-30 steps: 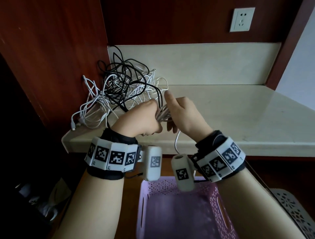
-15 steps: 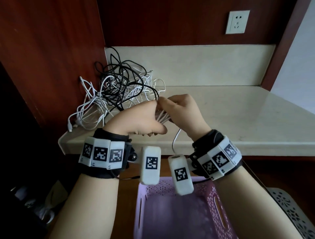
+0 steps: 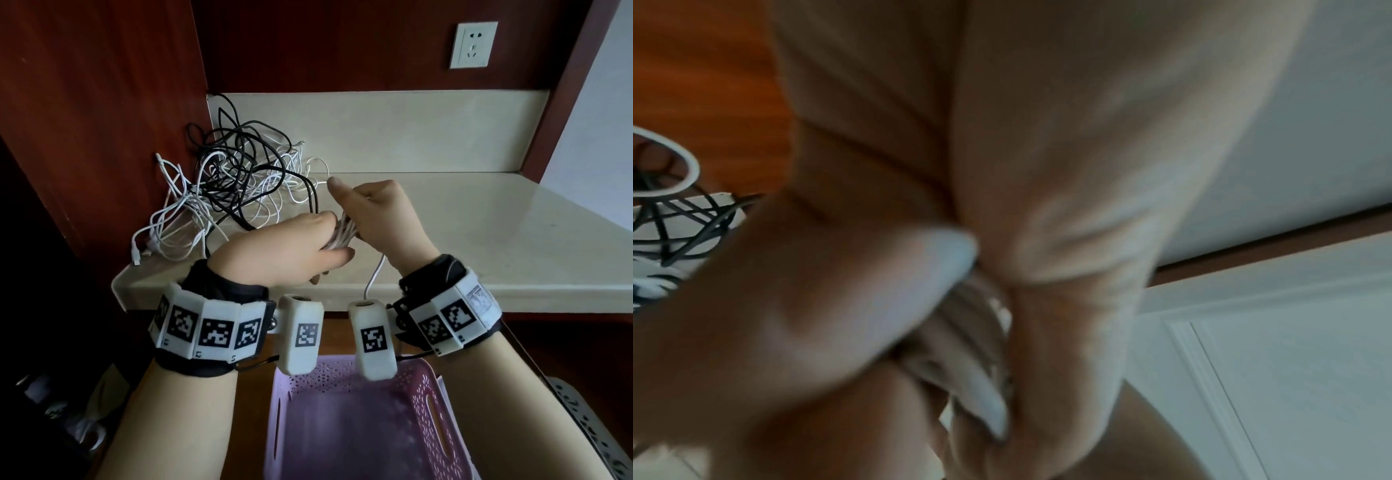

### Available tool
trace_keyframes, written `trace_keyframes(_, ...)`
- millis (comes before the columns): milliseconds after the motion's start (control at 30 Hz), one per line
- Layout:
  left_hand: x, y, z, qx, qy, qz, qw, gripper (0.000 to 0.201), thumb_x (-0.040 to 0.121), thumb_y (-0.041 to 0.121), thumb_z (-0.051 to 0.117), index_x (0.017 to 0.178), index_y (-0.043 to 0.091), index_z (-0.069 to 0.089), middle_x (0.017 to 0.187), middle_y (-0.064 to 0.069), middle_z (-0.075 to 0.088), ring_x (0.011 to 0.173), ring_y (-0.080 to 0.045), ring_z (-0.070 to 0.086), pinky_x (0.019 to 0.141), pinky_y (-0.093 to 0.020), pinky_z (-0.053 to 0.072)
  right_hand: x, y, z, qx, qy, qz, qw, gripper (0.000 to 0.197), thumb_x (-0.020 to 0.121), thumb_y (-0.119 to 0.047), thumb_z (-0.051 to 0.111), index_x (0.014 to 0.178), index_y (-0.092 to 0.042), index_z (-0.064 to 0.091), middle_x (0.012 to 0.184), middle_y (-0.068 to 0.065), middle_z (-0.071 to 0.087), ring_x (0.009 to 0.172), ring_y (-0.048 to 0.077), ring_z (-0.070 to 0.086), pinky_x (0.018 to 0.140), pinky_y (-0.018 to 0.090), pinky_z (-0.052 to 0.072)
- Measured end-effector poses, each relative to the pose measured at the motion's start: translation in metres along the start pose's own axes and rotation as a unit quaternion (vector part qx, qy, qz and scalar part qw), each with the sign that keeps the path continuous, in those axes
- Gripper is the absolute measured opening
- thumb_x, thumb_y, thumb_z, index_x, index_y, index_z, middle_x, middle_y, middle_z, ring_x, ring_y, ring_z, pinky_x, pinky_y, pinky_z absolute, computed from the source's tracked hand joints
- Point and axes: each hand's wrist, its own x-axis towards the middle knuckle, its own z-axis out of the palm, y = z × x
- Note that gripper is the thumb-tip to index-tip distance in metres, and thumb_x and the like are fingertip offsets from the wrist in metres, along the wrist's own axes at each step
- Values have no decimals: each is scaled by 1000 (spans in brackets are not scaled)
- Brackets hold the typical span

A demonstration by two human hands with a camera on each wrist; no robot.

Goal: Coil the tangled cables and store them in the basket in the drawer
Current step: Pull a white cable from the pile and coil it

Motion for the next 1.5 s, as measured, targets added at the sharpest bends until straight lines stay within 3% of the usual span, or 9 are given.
trace_keyframes(133,-8,-6,-9,-16,-12,17,1000,24,99,31,43,76,24,42,67,7,56,48,2,50,49,-10,39,-4,-5,0,47,-89,12,995,71,94,-51,44,65,13,50,44,12,43,35,16,33,38,18,27)
trace_keyframes(333,-17,-34,-25,15,31,-6,999,18,101,28,41,83,29,43,72,15,41,62,7,45,57,-4,33,-2,11,-25,-6,-205,-3,979,33,93,-39,53,90,-8,63,49,-3,49,44,12,38,47,20,33)
trace_keyframes(633,0,-21,0,80,-110,18,991,23,99,37,42,103,18,55,98,2,59,89,-14,58,84,-29,44,3,9,-47,-74,-23,-246,966,12,80,-16,73,91,-16,75,67,-9,60,63,6,51,62,15,37)
trace_keyframes(733,-10,-4,-8,31,-134,76,988,20,97,46,42,91,28,50,86,8,55,77,-1,53,77,-22,42,5,14,-52,5,-29,-213,977,16,80,-14,72,95,-19,71,67,-15,63,67,-2,54,67,11,38)
trace_keyframes(900,-28,1,-23,-67,-140,176,972,52,91,53,47,112,6,53,103,-20,61,94,-29,59,87,-48,44,-2,10,-28,121,-123,-185,967,13,79,-13,69,90,-6,72,79,-10,72,79,4,64,76,16,48)
trace_keyframes(1000,-31,1,-26,-105,-148,190,965,41,89,51,50,91,10,53,83,-10,55,75,-19,52,76,-35,46,-10,0,-11,160,-180,-168,956,14,84,-14,65,92,-3,70,79,20,69,76,15,60,69,20,49)
trace_keyframes(1133,-35,-3,-31,-217,-146,183,948,26,95,32,50,91,6,53,62,17,50,50,2,44,50,-9,37,-13,-2,-11,176,-202,-114,957,25,74,-39,76,50,-37,69,55,-15,66,58,-7,60,59,7,46)
trace_keyframes(1200,-37,-12,-36,-282,-114,173,937,25,97,24,44,103,1,52,61,12,45,47,-1,37,45,-12,34,-9,0,-16,127,-159,-155,967,39,82,-15,70,50,-36,68,56,-19,63,57,-10,55,60,4,42)
trace_keyframes(1500,-13,-34,-26,-364,123,63,921,21,98,26,45,88,8,45,62,-6,35,47,-9,28,41,-22,22,-13,-14,-21,-28,-125,-148,981,25,92,-20,60,73,-7,70,46,-10,42,43,6,32,46,12,24)
